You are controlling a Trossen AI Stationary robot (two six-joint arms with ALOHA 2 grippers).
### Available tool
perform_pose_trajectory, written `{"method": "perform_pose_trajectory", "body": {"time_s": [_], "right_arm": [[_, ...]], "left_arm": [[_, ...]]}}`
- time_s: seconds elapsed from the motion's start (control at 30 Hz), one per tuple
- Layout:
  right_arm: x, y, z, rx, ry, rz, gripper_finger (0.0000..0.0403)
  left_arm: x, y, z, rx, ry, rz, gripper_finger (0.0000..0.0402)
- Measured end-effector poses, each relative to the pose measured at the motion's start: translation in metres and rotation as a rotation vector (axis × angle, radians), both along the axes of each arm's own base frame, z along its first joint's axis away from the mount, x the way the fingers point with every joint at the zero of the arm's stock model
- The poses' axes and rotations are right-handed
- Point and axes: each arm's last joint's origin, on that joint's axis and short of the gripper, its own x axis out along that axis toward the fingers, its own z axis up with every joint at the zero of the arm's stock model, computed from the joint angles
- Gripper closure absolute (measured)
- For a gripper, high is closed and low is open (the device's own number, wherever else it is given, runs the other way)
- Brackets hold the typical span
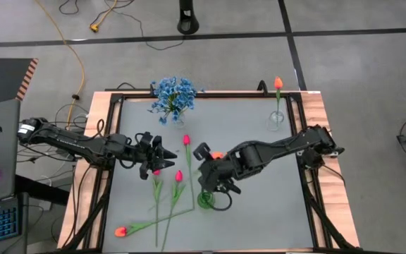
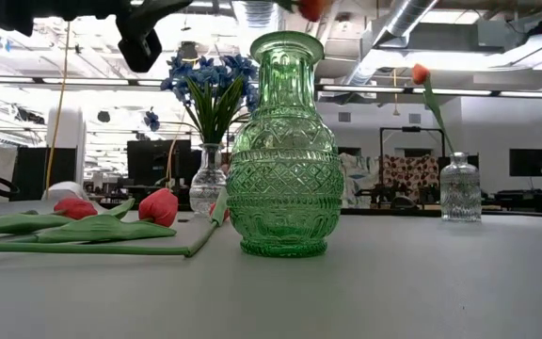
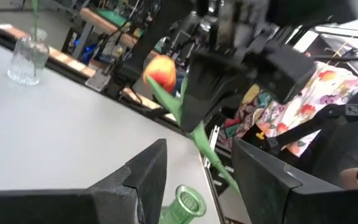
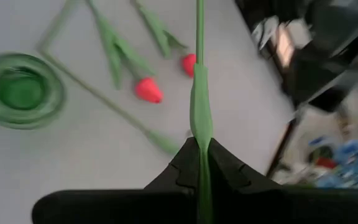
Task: Sort flowers into vase by color
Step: Put the right orange tulip into the top right transparent vase
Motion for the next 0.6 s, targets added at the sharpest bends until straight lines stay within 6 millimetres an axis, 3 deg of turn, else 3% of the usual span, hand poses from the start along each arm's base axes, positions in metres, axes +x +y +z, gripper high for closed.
{"method": "perform_pose_trajectory", "body": {"time_s": [0.6], "right_arm": [[0.024, -0.026, 0.017, -0.202, -0.183, 0.163, 0.0358]], "left_arm": [[0.000, -0.002, 0.001, -0.114, 0.011, -0.079, 0.0235]]}}
